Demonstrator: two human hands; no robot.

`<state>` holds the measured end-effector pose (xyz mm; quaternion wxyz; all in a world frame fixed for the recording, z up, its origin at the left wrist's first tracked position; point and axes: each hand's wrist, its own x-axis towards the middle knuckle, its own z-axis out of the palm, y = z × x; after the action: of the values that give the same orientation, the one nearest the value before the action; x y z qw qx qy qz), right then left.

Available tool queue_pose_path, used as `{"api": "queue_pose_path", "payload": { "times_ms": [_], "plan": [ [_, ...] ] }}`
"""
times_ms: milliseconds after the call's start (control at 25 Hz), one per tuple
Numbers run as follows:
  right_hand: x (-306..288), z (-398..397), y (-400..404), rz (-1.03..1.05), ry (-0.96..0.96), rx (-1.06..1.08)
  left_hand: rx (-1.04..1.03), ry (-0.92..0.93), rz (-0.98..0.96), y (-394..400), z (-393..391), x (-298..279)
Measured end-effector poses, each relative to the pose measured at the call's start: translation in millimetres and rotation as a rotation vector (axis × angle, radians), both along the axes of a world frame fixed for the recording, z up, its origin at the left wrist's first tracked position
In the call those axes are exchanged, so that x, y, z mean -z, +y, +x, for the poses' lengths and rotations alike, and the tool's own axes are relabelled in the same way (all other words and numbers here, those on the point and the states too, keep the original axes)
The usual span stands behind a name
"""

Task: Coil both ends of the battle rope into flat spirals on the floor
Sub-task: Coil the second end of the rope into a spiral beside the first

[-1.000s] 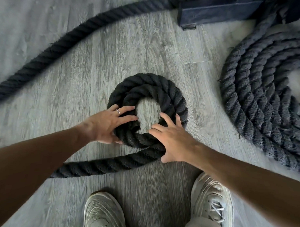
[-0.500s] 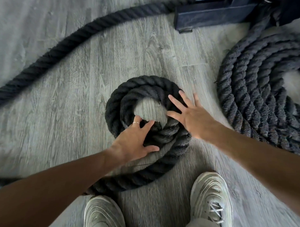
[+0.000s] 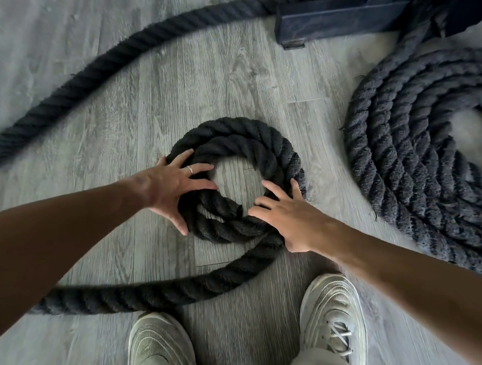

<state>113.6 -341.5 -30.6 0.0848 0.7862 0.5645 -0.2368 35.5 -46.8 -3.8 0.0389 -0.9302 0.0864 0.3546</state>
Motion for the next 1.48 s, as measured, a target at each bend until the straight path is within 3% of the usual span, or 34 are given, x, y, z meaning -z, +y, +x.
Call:
{"api": "queue_pose_path", "payload": {
  "times_ms": [160, 320, 440, 600, 720, 880, 1040, 1200, 1320, 1400, 1480],
  "plan": [
    [-15, 44, -1, 0.018, -0.025, -0.054, -0.053, -0.102, 0.047, -12, -13, 2],
    [-38, 79, 30, 0.036, -0.354, 0.025, -0.491, -0.197, 0.158, -88, -34, 17],
    [-43, 57, 54, -0.050, -0.225, 0.157, -0.648, -0.126, 0.154, -122, -23, 19],
    [-33, 20, 31, -0.083, 0.065, 0.292, -0.465, -0.108, 0.107, -88, -22, 11],
    [-20, -7, 18, -0.080, 0.018, 0.260, -0.307, -0.212, 0.025, -47, -31, 6],
    [-9, -18, 15, -0.020, -0.023, 0.271, -0.099, -0.244, 0.110, 8, -22, 0],
    [-9, -11, 9, 0.020, -0.028, 0.243, -0.186, -0.116, -0.023, 17, -19, 7],
    [-20, 23, 15, -0.007, -0.020, 0.186, -0.257, -0.168, 0.000, -4, -21, 2],
    [-33, 65, 23, -0.053, -0.289, 0.096, -0.465, -0.197, -0.014, -38, -26, 4],
    [-36, 73, 31, -0.120, -0.494, 0.087, -0.650, -0.169, -0.179, -60, -32, 11],
    [-32, 61, 36, -0.132, -0.487, 0.155, -0.772, -0.114, -0.379, -73, -36, 18]
  ]
}}
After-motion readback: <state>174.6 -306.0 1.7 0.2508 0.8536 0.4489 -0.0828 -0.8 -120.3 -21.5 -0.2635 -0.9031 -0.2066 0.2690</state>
